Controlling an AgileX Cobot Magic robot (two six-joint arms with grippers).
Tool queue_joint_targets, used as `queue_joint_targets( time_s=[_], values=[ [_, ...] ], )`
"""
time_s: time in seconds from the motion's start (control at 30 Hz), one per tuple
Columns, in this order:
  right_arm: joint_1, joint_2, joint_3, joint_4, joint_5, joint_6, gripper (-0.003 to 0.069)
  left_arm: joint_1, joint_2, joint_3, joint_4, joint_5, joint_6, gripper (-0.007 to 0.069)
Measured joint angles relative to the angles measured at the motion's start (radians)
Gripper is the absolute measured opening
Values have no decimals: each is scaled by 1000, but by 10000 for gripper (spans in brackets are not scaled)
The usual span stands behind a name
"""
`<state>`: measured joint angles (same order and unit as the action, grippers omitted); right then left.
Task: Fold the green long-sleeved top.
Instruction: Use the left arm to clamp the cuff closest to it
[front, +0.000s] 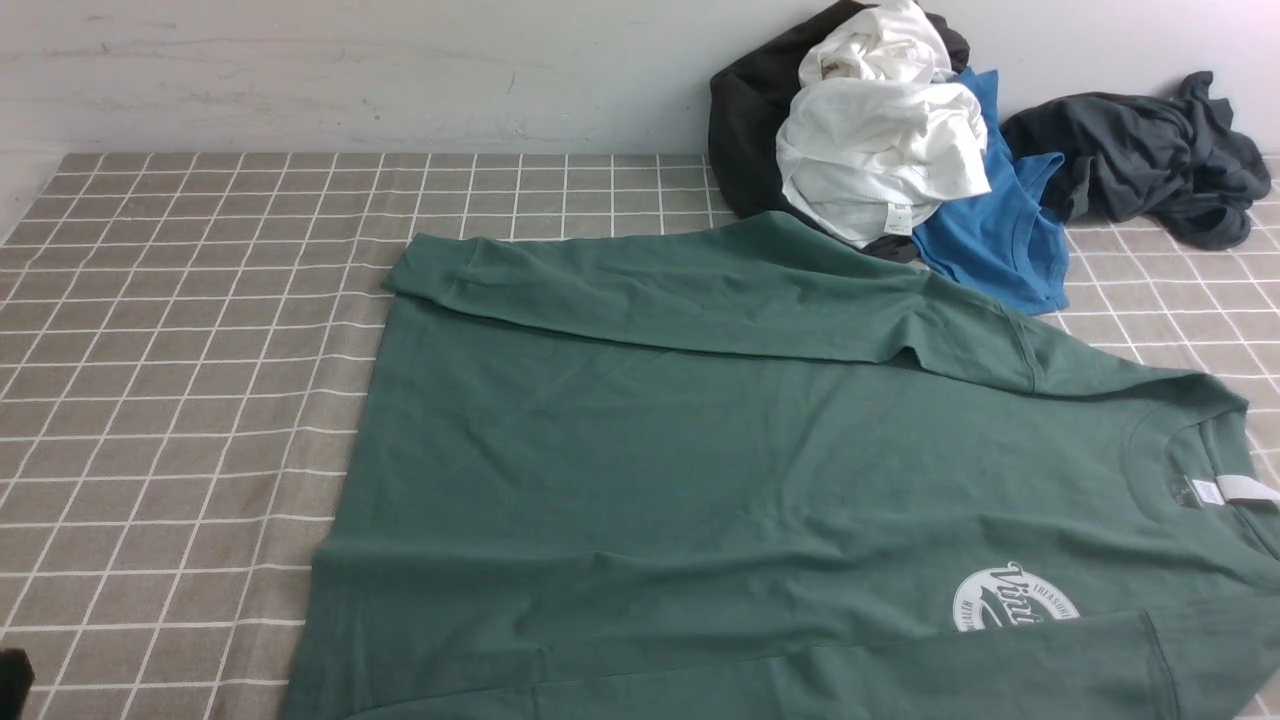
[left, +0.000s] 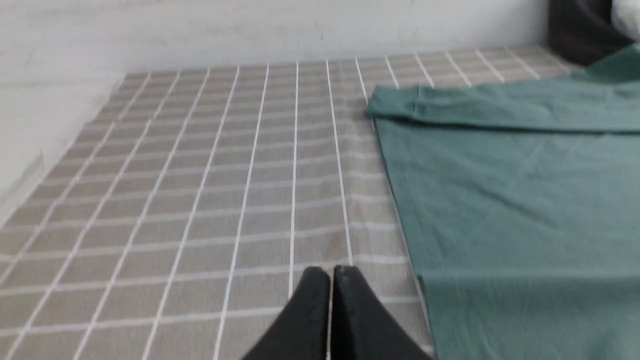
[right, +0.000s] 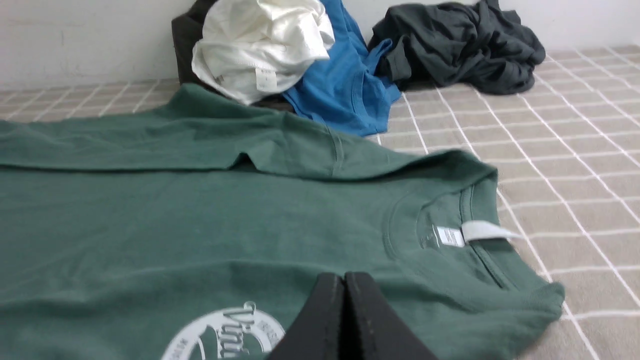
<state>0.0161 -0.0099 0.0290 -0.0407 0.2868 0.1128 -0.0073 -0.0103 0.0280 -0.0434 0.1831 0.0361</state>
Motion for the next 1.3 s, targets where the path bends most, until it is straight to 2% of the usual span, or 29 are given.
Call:
queue_joint_targets(
  time_s=[0.07, 0.1, 0.13, 0.17, 0.2, 0.23, 0.3, 0.33, 0.4, 0.5, 0.6, 0.73, 0.77, 0.87, 0.9, 0.97, 1.0, 1.1, 1.2, 1.23, 1.3],
  values=[
    [0, 0, 1, -3, -170, 0, -14, 0, 0, 0, 1, -136, 0, -7],
    [0, 0, 1, -3, -186, -1, -14, 0, 0, 0, 1, -147, 0, -7],
    [0, 0, 1, -3, -287, -1, -14, 0, 0, 0, 1, -214, 0, -7],
    [0, 0, 1, -3, -319, -1, -14, 0, 0, 0, 1, -232, 0, -7],
    [0, 0, 1, -3, -456, -1, -14, 0, 0, 0, 1, -288, -1, -7],
    [0, 0, 1, -3, -473, -1, -14, 0, 0, 0, 1, -303, -1, -7],
    [0, 0, 1, -3, -701, -1, -14, 0, 0, 0, 1, -404, -13, -7],
    [0, 0, 1, -3, -765, -1, -14, 0, 0, 0, -1, -454, -36, -7],
    [0, 0, 0, -3, -843, -1, -14, 0, 0, 0, -2, -552, -71, -7],
    [0, 0, -1, 3, -874, 2, -14, 0, 0, -6, -2, -671, -133, -7],
    [0, 11, -60, 13, -790, 12, -14, 0, 45, -122, -2, -605, -198, -7],
    [0, 100, -209, -12, -661, 14, -14, 0, 172, -327, 9, -436, -195, -7],
    [0, 158, -268, -43, -585, 14, -14, 0, 254, -427, 25, -347, -174, -7],
    [0, 297, -386, -115, -415, 14, -14, -1, 394, -540, 55, -203, -133, -7],
    [0, 362, -429, -143, -307, 15, -14, -4, 469, -577, 59, -107, -128, -7],
    [0, 449, -464, -153, -214, 15, -14, -8, 542, -599, 58, 3, -127, -7],
    [0, 521, -483, -154, -134, 16, -14, -8, 612, -606, 50, 115, -130, -7],
    [14, 630, -513, -133, 57, 15, -14, -8, 739, -607, 28, 318, -134, -6],
    [86, 760, -534, -65, 236, -20, -14, -9, 889, -607, -13, 517, -134, 27],
    [92, 768, -536, -65, 246, -25, -14, -9, 897, -607, -16, 526, -134, 30],
    [172, 872, -541, 2, 348, -98, -14, -9, 999, -607, -51, 609, -132, 90]
  ],
)
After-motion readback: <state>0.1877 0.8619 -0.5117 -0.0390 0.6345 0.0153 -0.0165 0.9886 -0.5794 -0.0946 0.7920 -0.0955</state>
